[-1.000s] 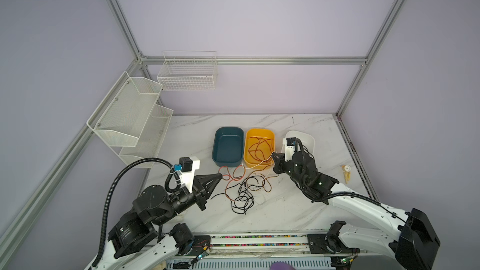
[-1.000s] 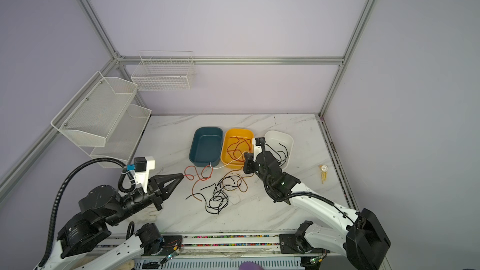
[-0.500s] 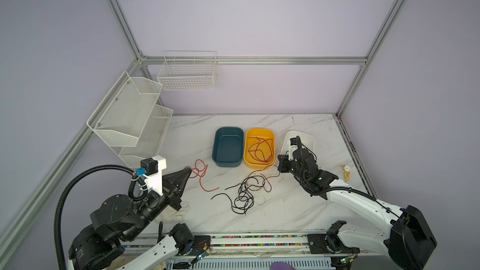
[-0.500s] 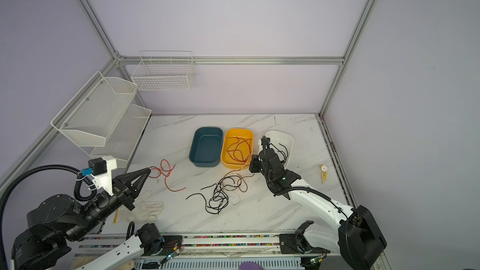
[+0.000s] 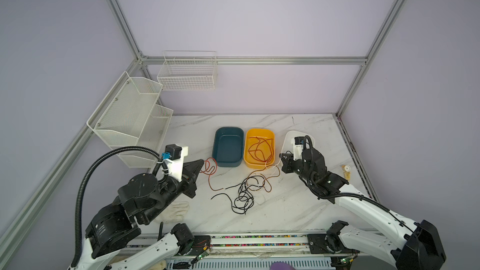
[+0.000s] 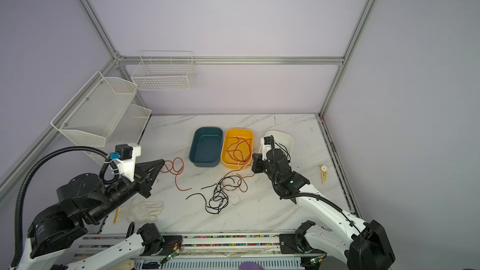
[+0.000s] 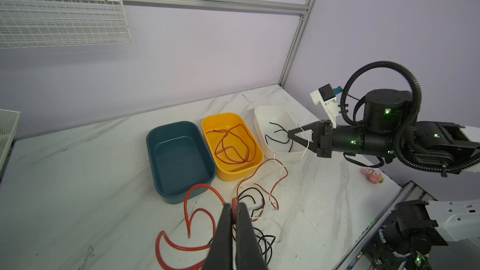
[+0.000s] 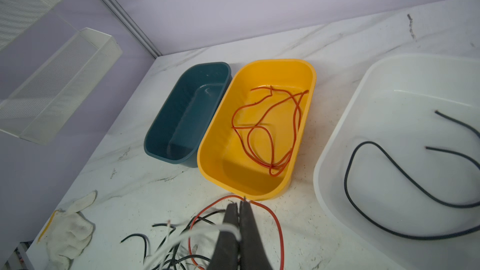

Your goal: Untangle the cables

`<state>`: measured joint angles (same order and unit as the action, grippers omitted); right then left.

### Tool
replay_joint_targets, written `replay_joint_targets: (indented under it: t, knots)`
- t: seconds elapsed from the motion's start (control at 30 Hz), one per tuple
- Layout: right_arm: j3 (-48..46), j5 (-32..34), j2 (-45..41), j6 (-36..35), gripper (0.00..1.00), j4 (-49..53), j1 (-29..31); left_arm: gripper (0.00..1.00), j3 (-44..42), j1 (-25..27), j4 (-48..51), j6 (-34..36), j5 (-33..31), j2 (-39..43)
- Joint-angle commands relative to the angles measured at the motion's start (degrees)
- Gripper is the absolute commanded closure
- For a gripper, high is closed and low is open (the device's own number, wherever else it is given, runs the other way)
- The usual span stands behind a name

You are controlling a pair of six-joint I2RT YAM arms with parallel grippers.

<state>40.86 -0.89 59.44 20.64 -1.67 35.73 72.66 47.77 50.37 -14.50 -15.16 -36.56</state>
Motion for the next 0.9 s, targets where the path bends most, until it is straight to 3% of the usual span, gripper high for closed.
replay_joint_targets:
  t: [0.0,0.23,0.5,0.87]
  knots:
    - [3.1,-1.1,-3.4,-2.5,1.00,0.8,-0.1,1.00,2.5,0.3,-7.7,4.4,3.6,-4.8]
    - [4.1,-3.3,-8.8,-3.9,1.00,1.1,-0.1,1.00,7.3,-1.3,-15.4,9.2,10.0,-18.3]
    - [3.9,-8.5,-17.4,-7.1,1.00,0.2,-0.1,1.00,9.5,-11.5,-26.9,4.6,26.0,-29.3]
    - [3.8,-15.3,-21.1,-7.4,1.00,-0.3,-0.1,1.00,15.6,-14.7,-32.7,3.7,33.6,-46.7]
